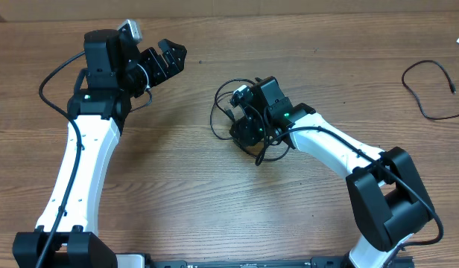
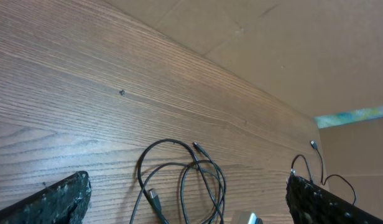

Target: Untangle cables

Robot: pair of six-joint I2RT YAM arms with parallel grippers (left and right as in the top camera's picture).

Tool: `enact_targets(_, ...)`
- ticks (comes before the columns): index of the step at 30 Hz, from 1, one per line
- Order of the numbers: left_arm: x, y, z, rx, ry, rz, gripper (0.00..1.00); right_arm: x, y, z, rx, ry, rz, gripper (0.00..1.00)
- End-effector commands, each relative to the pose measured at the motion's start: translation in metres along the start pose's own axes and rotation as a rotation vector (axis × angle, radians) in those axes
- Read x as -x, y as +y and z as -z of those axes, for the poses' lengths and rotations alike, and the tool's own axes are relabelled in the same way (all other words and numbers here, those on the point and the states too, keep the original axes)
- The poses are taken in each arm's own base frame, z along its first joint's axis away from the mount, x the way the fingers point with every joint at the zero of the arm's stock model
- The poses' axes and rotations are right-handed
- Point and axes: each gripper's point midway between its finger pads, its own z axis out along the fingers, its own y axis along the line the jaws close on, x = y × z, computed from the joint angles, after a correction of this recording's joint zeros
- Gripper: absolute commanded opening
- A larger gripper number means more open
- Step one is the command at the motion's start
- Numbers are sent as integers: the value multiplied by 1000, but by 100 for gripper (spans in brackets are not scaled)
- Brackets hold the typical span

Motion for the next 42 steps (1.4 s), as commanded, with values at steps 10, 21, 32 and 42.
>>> enact_targets(10,3,-2,1,0,-11,-27,100,-4,-3,-5,-9,8,46,64)
enact_targets(21,3,-2,1,0,-11,-27,100,-12,-3,-22,11,31,40,4)
enact_targets(32,3,-2,1,0,-11,-27,100,57,-5,67,-25,-122,-43,4)
enact_targets(42,3,-2,1,0,-11,-27,100,172,24,322,-192,-757,79,4)
